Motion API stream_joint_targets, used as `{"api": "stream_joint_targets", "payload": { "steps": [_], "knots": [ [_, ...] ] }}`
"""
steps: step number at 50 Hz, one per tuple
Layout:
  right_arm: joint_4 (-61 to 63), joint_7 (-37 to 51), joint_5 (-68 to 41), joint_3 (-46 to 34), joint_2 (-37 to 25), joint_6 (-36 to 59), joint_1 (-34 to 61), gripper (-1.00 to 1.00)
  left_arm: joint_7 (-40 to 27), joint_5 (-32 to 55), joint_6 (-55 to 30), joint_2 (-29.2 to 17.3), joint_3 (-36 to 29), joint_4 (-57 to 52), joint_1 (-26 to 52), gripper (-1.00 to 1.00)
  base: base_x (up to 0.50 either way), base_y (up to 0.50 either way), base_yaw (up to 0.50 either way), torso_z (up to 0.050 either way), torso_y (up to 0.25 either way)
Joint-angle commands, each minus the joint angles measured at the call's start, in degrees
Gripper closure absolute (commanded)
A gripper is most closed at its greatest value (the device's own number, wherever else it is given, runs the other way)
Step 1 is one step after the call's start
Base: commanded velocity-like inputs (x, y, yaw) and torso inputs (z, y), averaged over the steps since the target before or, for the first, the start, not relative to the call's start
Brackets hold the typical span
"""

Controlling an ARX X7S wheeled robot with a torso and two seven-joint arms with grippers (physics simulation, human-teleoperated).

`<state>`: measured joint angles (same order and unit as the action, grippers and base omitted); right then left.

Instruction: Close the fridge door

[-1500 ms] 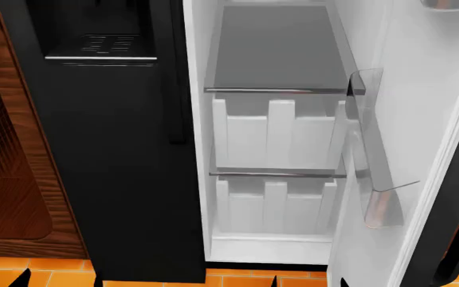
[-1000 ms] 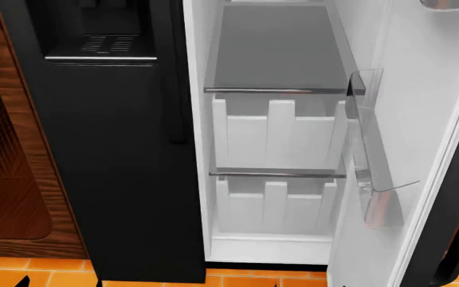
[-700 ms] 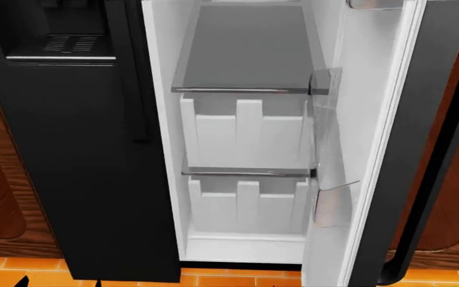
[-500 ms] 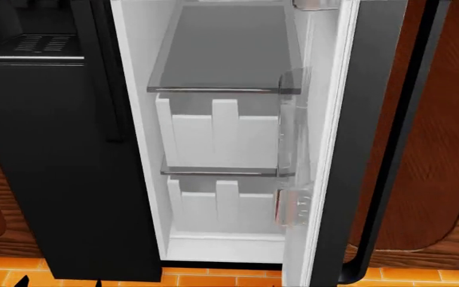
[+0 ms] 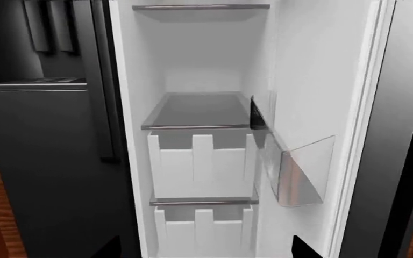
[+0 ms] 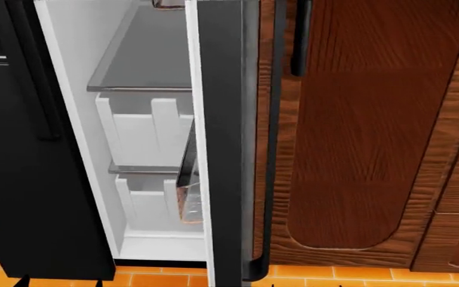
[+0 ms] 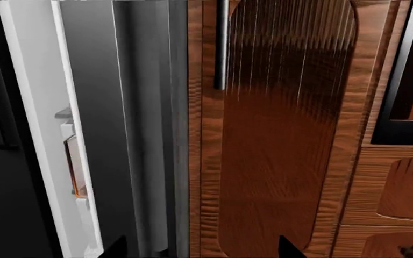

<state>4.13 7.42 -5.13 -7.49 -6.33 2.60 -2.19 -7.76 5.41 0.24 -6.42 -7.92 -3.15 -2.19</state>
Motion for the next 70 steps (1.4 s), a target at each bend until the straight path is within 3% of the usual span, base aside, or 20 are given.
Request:
{"api": "stream_joint_targets", "payload": {
  "steps": [1, 55, 70],
  "knots": [
    [-1.0, 0.6, -0.6, -0.7, -0.6, -0.3, 0.7, -1.0, -0.6, 0.5, 0.2, -0.5, -0.8, 0.8, 0.7, -1.0, 0.0, -0.5, 0.0, 0.0, 0.0],
    [-0.7, 3.2, -2.5, -3.0, -2.6, -0.6, 1.1, -1.0, -2.9, 2.6, 0.8, -2.6, -3.2, 0.8, 1.2, -1.0, 0.0, -0.5, 0.0, 0.0, 0.0],
    [-1.3, 3.5, -3.2, -3.5, -3.1, 0.2, 1.8, -1.0, -3.4, 2.7, 0.7, -3.0, -4.0, 1.1, 1.6, -1.0, 0.08, -0.03, 0.0, 0.0, 0.0]
  ]
}}
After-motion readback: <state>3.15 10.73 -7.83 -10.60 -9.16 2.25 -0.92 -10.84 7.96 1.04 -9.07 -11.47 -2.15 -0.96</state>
